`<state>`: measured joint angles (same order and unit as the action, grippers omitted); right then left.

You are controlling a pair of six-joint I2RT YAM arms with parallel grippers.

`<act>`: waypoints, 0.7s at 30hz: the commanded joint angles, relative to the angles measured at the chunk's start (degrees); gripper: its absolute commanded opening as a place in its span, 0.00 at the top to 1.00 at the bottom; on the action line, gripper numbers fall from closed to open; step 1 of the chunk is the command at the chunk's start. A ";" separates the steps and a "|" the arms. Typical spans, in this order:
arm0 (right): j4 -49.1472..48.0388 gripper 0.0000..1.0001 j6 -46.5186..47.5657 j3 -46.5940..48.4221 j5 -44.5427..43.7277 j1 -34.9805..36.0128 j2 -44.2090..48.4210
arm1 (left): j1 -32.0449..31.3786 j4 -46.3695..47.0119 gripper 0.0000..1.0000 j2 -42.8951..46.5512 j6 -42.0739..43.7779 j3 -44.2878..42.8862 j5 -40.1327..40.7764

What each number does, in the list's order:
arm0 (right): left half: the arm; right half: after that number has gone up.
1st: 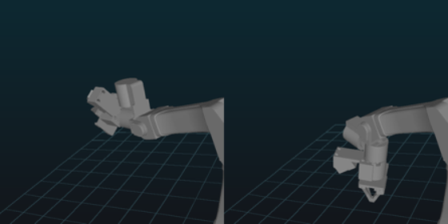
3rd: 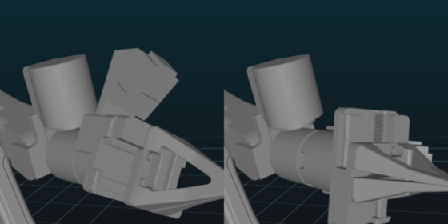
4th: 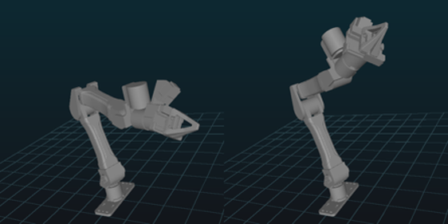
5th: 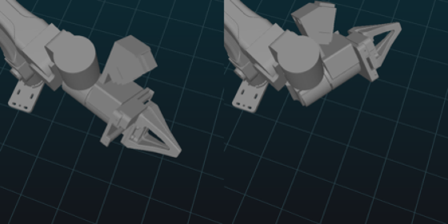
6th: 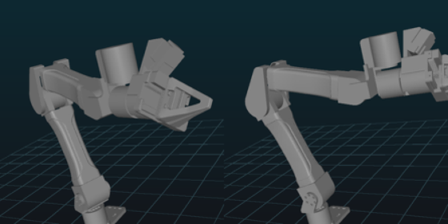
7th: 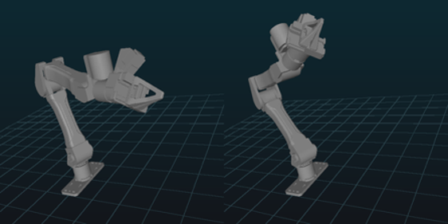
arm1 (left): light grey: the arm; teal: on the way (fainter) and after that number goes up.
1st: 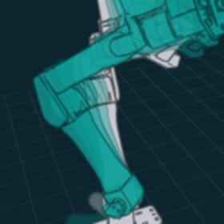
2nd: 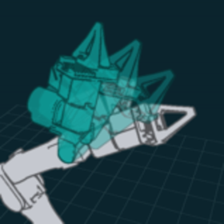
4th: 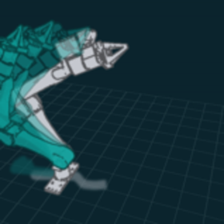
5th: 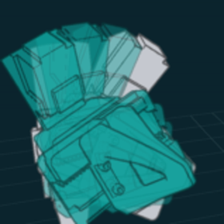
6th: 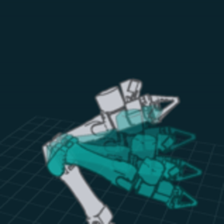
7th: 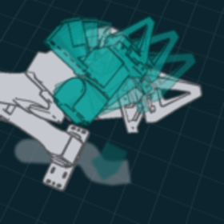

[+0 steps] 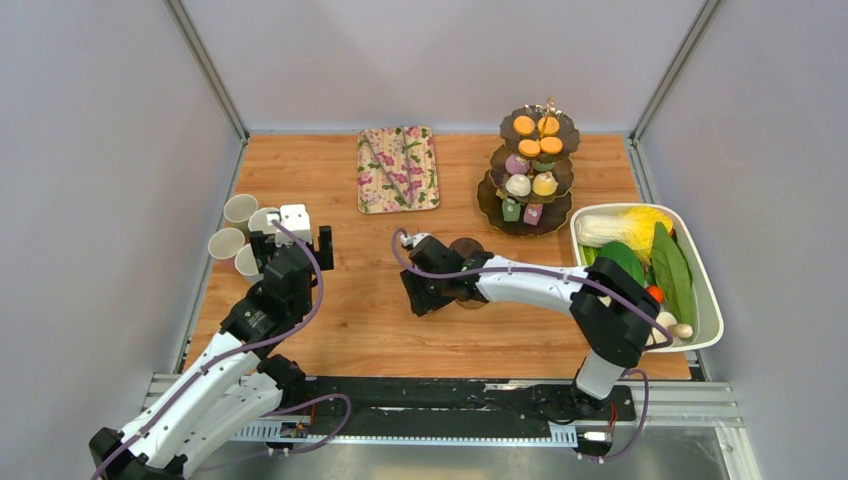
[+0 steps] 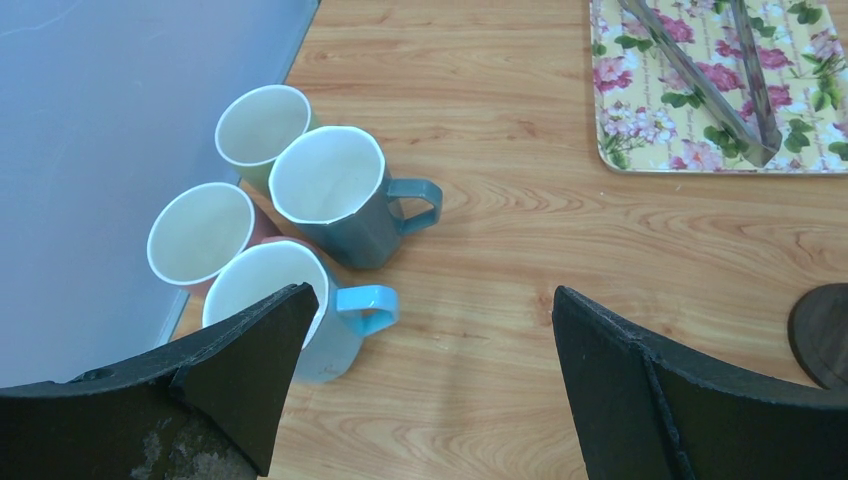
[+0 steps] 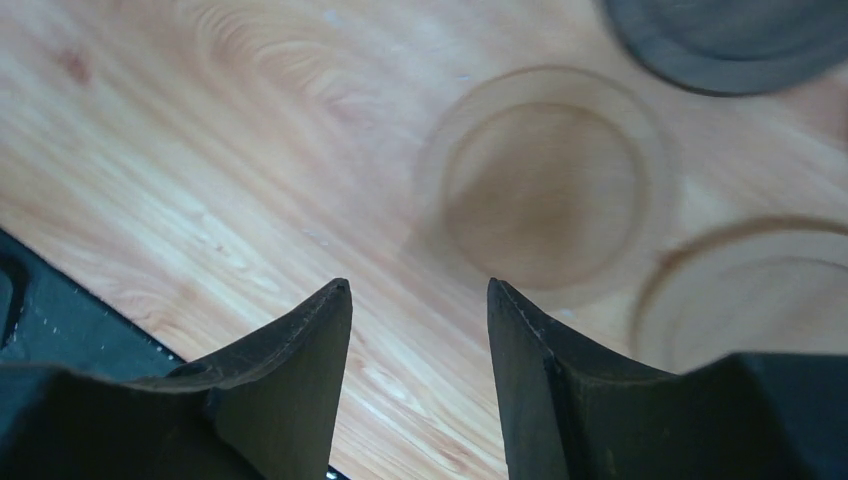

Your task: Serve the afternoon tea

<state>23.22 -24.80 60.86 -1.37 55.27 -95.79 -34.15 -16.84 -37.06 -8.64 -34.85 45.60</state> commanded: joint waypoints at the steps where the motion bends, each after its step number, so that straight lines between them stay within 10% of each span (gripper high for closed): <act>1: -1.99 0.45 2.98 4.39 5.84 2.88 -3.59 | -0.21 2.03 0.00 0.85 0.04 0.29 1.55; 21: -0.07 0.45 1.94 6.59 1.41 3.27 -9.35 | -0.26 1.99 0.00 1.25 -0.05 0.26 1.27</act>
<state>22.94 -22.17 65.89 2.20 58.89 -105.25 -34.15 -16.84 -36.40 -8.64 -34.85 46.63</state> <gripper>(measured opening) 0.557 1.000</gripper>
